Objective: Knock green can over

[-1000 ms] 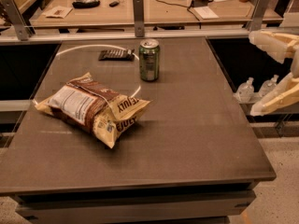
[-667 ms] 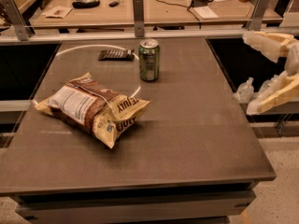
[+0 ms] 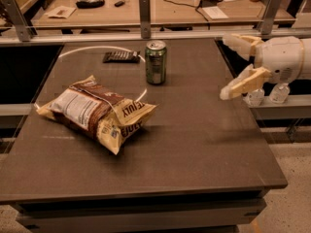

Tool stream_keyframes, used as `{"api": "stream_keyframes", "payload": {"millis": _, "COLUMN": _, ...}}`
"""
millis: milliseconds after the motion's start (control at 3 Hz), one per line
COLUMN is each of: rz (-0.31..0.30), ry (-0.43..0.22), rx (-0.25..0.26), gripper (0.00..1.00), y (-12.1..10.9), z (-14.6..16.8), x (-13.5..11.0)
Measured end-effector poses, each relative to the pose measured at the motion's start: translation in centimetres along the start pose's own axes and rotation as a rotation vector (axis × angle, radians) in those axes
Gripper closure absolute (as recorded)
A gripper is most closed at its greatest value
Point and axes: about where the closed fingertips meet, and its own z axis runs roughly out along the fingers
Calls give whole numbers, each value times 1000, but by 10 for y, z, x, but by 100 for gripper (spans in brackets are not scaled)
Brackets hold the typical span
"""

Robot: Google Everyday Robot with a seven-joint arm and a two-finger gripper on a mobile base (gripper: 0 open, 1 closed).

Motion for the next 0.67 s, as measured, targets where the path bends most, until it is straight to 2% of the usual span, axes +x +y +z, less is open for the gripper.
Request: {"api": "stream_keyframes", "payload": {"millis": 667, "rz": 62, "ry": 48, "rx": 64, "gripper": 0, "y": -61, "z": 48, "x": 46}}
